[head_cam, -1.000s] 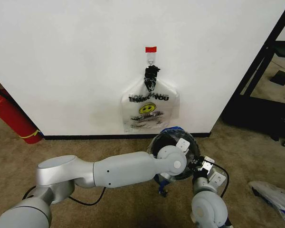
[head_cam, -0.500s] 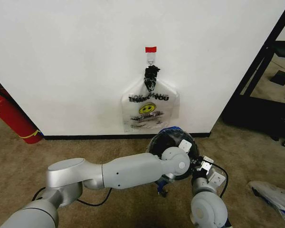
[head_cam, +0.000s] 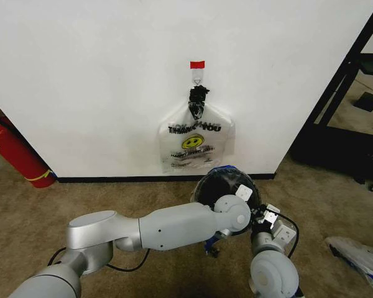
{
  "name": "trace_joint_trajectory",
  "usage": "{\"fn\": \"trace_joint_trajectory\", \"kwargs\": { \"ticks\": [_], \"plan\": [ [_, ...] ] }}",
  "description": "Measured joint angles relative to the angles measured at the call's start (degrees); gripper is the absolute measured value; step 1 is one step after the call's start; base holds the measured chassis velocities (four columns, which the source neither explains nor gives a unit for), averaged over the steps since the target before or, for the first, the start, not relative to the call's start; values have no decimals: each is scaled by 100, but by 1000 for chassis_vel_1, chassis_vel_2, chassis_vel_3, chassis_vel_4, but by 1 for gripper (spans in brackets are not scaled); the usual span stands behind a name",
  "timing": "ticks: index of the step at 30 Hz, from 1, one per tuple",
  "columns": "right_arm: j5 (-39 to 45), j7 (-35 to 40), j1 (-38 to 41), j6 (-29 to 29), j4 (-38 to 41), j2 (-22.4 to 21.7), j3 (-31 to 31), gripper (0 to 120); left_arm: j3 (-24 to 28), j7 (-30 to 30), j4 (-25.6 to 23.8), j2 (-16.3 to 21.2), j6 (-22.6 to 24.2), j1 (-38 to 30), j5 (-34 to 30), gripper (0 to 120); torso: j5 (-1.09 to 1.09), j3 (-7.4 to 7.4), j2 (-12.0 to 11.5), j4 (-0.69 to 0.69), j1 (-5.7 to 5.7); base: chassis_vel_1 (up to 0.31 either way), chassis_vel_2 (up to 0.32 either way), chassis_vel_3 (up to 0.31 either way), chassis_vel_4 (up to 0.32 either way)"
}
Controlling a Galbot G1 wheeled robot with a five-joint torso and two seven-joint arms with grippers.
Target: Pick up the garbage bag from the wall and place it over the trash bin.
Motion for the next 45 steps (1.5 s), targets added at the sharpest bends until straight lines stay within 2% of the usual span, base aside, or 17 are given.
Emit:
{"fn": "trace_joint_trajectory", "kwargs": {
  "ticks": [3,6,8,13,19,22,28,32,36,45],
  "plan": [
    [-1,0,7,0,-13,-1,13,0,-54,-43,-237,100,-13,-70,-122,0,0,0,0,1,0,0,0,0,0],
    [-2,0,11,0,-16,2,4,0,-88,-42,-239,68,-37,-60,-137,0,0,0,0,1,0,0,0,0,0],
    [-3,6,13,0,-15,12,-8,0,-105,15,-120,-32,-93,2,-91,0,-1,0,0,-2,0,0,0,0,0],
    [-1,15,-13,0,50,12,-31,0,-104,242,278,-260,-215,135,287,0,1,0,0,2,0,0,0,0,0],
    [5,23,-26,-1,65,-6,-7,0,-115,302,425,-352,-246,141,374,0,-1,0,0,-1,0,0,0,0,0],
    [20,18,-23,-1,74,-9,-14,0,-119,309,382,-297,-246,103,375,0,0,0,0,-1,0,0,0,0,0],
    [44,8,-13,-4,74,-19,-12,0,-107,198,84,102,-184,-69,354,0,0,0,0,1,0,0,0,0,0],
    [55,9,3,-4,74,-17,-8,0,-94,175,27,187,-156,-82,352,0,-1,0,0,1,0,0,0,0,0],
    [69,15,1,-4,100,-10,-11,0,-65,183,181,146,-148,-19,438,0,0,0,0,0,0,0,0,0,0],
    [98,29,-39,-4,161,-5,-14,0,-32,347,801,-233,-220,111,862,0,0,0,0,-2,0,0,0,0,0]
  ]
}}
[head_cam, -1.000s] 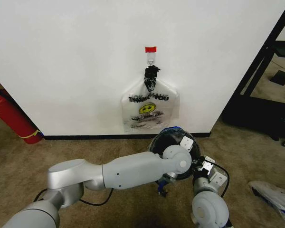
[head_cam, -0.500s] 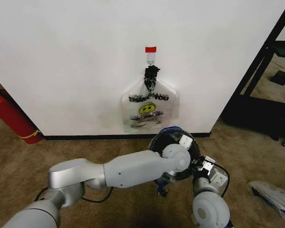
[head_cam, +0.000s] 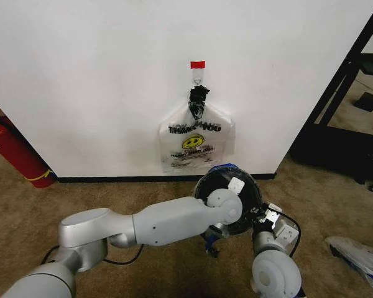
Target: Pick up the garbage bag from the wall and place it over the trash bin.
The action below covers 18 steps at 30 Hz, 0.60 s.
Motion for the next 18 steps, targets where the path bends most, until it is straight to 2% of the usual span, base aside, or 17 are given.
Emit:
{"fn": "trace_joint_trajectory", "kwargs": {
  "ticks": [6,14,18],
  "plan": [
    [3,6,-6,0,5,-16,4,0,28,10,-19,110,5,-36,98,0,0,0,0,2,0,0,0,0,0],
    [19,9,25,-1,-13,-21,8,0,17,-83,-667,441,2,-42,-7,0,0,0,0,2,0,0,0,0,0],
    [21,11,35,-2,-20,-13,-3,0,3,-94,-580,403,-106,-33,132,0,0,0,0,1,0,0,0,0,0]
  ]
}}
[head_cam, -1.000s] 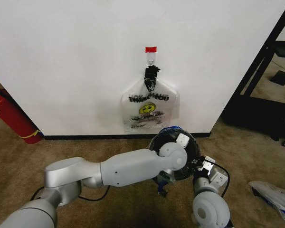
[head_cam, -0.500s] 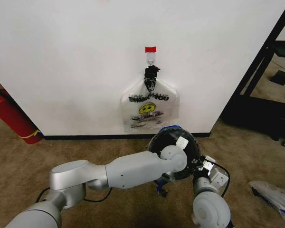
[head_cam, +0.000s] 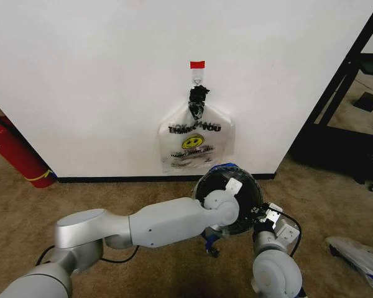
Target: Pick up the garbage bag from the wall and place it over the trash bin.
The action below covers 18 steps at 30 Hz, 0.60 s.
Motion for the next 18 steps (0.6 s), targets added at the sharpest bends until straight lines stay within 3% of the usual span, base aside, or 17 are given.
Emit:
{"fn": "trace_joint_trajectory", "kwargs": {
  "ticks": [9,18],
  "plan": [
    [1,3,-33,-6,30,4,-8,0,-49,112,559,-324,-219,105,311,0,0,0,0,1,0,0,0,0,0],
    [2,3,-37,-7,33,3,-1,0,-86,250,477,-250,-443,170,293,0,0,0,0,0,0,0,0,0,0]
  ]
}}
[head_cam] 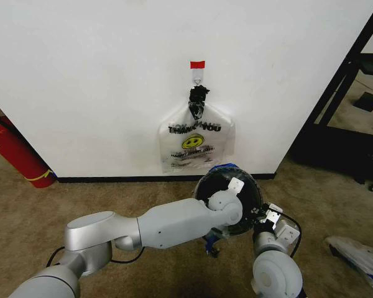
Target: Pick up the garbage bag from the wall and place it over the trash bin.
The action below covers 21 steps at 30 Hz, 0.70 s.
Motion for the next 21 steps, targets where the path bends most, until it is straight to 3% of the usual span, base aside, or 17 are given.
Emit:
{"fn": "trace_joint_trajectory", "kwargs": {
  "ticks": [5,11,21],
  "plan": [
    [0,0,20,-1,-7,-19,-1,0,26,-141,-563,371,135,-126,-269,0,-1,0,0,1,0,0,0,0,0],
    [-33,-13,22,-1,-36,-26,9,0,153,-408,-1025,531,498,-204,-806,0,-1,0,0,0,0,0,0,0,0],
    [-118,-33,3,7,-29,-19,-19,0,265,-451,-688,289,775,-120,-1011,0,0,0,0,0,0,0,0,0,0]
  ]
}}
